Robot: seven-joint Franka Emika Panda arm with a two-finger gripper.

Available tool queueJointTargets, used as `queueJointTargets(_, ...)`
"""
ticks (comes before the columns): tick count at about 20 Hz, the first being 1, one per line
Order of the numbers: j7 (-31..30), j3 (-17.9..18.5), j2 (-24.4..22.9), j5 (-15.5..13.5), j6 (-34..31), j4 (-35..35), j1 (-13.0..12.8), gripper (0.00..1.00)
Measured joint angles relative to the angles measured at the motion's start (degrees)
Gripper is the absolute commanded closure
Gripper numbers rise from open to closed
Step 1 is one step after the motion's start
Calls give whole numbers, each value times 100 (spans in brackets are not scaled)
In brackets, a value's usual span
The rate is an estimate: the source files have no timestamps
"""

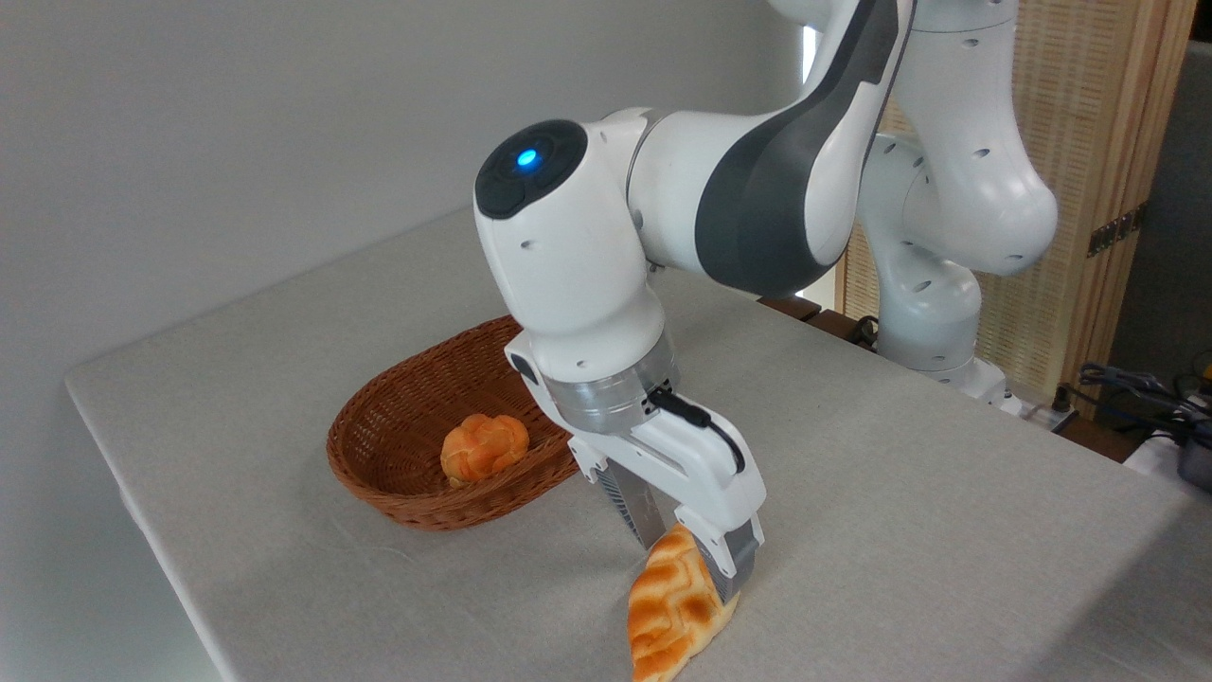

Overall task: Put bread into the basket
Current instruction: 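Close the gripper on the braided loaf's end, then lift the braided loaf and carry it over the basket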

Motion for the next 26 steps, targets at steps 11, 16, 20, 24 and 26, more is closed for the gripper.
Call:
queueJointTargets(11, 6, -11, 102, 10, -2, -3, -16, 64)
queueJointTargets(16, 7, -11, 100, 10, -2, -2, -16, 71)
queueJointTargets(20, 9, -13, 86, 10, -2, 7, -20, 82)
queueJointTargets(24, 9, -30, 77, 10, -2, 15, -32, 81)
queueJointTargets(26, 9, -49, 65, 10, -2, 19, -33, 81)
